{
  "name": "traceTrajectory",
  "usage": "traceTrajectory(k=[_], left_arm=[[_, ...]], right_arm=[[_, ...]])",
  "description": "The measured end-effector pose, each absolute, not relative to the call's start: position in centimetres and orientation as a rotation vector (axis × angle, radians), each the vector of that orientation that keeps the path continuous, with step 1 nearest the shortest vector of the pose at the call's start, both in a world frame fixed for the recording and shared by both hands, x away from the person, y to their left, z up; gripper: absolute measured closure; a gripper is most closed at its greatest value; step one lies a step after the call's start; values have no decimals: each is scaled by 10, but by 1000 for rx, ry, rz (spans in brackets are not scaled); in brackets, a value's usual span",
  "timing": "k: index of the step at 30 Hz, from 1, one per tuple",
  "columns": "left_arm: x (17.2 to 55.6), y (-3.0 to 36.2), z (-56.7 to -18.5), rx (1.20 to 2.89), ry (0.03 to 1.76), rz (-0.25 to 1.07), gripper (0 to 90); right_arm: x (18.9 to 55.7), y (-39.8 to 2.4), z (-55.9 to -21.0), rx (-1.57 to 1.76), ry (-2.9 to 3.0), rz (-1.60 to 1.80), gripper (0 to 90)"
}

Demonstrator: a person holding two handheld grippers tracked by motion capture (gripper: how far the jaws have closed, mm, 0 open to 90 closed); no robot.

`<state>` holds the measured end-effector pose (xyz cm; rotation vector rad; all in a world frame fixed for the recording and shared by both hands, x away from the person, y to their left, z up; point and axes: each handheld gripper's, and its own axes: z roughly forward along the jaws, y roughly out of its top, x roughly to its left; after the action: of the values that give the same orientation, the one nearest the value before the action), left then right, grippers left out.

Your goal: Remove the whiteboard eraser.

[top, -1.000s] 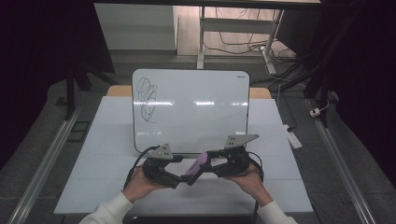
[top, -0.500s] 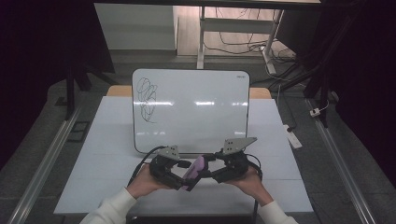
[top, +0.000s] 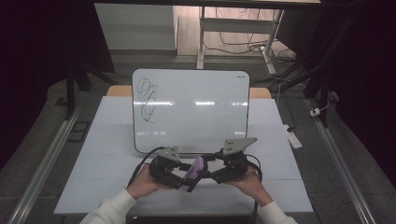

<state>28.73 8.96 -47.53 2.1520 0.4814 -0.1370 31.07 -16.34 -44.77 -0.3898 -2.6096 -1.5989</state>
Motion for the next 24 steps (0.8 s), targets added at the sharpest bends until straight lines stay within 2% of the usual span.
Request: traceTrajectory(k=[5, 13, 24], left_arm=[[287, 95, -473, 2152, 515, -90, 412], [283, 109, -465, 2132, 618, 63, 412], [279, 128, -452, 2105, 702, 179, 411]], right_arm=[[311, -174, -445, -501, -2599, -1718, 266], [308, -196, -449, -693, -2695, -1776, 256], [298, -230, -466, -922, -2831, -1790, 262]])
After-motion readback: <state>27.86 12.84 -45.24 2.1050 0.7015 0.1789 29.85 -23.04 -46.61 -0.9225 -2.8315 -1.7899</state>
